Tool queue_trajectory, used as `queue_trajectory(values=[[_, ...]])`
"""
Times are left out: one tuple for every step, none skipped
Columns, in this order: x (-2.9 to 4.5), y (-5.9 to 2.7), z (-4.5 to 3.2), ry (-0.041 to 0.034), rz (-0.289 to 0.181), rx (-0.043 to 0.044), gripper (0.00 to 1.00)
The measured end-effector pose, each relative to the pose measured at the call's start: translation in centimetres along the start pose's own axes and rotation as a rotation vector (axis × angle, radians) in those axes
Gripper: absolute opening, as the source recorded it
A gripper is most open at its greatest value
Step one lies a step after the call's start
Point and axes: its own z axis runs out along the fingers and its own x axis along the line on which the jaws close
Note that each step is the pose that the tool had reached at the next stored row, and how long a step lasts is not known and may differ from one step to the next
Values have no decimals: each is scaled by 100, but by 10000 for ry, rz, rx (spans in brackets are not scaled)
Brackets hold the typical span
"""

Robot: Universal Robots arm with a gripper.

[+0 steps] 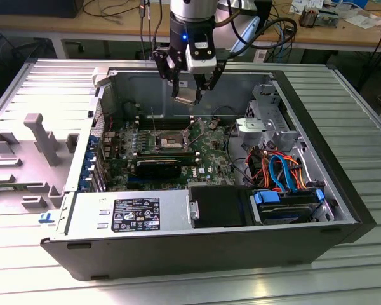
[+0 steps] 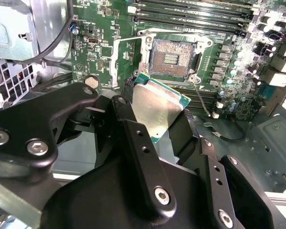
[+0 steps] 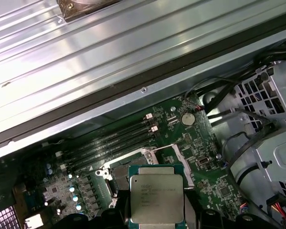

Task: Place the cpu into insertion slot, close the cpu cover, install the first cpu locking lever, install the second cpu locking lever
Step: 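Place the cpu into insertion slot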

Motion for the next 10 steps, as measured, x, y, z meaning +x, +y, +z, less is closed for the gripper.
queue_trajectory(values=[[0,0,1,-2,32,0,54],[0,0,1,-3,59,0,54],[0,0,1,-4,74,0,54],[0,0,2,-5,89,-1,54],[0,0,3,-7,120,-1,54],[0,0,3,-7,132,0,54],[0,0,3,-8,149,0,54],[0,0,4,-9,170,0,54],[0,0,5,-11,196,-2,54],[0,0,5,-11,216,-1,54]])
